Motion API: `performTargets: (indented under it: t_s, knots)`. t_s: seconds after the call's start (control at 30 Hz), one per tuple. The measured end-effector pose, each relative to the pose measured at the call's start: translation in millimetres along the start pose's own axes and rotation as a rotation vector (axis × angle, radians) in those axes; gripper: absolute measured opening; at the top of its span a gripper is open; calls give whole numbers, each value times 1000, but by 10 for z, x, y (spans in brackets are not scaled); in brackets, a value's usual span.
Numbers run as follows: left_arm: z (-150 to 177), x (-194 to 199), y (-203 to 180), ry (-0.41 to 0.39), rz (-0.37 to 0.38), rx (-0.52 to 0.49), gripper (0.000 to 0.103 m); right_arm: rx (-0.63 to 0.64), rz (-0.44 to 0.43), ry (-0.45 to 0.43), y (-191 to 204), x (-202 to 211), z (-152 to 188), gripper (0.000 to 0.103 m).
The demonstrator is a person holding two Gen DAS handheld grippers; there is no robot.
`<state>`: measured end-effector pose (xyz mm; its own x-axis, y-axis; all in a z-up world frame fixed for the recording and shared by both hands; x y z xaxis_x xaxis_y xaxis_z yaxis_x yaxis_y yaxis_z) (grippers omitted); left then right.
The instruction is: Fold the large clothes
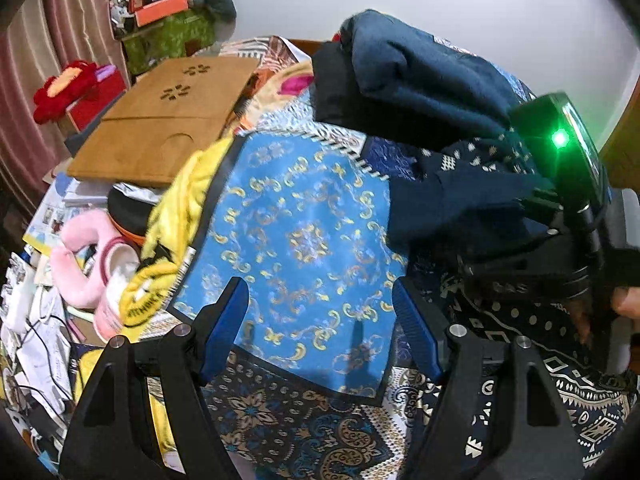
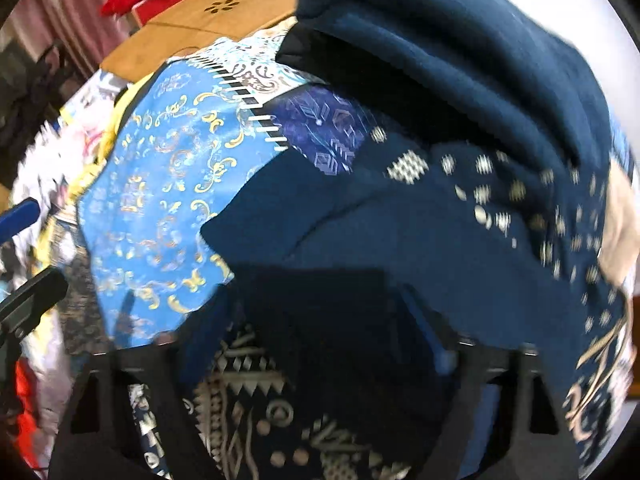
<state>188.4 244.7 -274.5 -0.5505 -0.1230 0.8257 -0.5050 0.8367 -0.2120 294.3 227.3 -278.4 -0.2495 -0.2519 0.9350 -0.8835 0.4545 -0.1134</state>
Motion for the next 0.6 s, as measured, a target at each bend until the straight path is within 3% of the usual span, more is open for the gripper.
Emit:
performTargets:
  t_s: [0.1, 0.13, 0.3, 0.4, 0.5, 0.6]
  knots:
    - [74, -70, -59, 29, 10, -8, 73, 29, 10, -53, 33, 77, 12, 16]
    - [103, -94, -93, 39, 14, -14, 73, 3, -19, -64, 28, 123, 45, 12]
    - [273, -228, -364, 103, 50, -58, 73, -88, -91, -164, -141, 626, 274, 11]
    - [349, -304, -566, 119, 52, -120, 73, -153, -82, -239, -397, 1079, 482, 11]
    - [377, -378, -719, 128, 59, -152, 73, -259, -30, -335, -711, 1533, 702, 11]
    - [372, -505, -821, 153, 35, -163, 73, -350, 85, -430, -1074, 1987, 942, 11]
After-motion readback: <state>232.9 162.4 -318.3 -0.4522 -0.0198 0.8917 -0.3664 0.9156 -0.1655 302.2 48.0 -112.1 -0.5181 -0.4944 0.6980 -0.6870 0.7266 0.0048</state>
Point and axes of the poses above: each gripper's, at about its wrist camera, not at the fingertips, and x roughly against the way its jaws point, y to its left, z to its underside, the point moved 7 cm from there along -x, roughly the way its jaws point, and after that the axes turned 13 degrees about x, right-handed, at the moved point
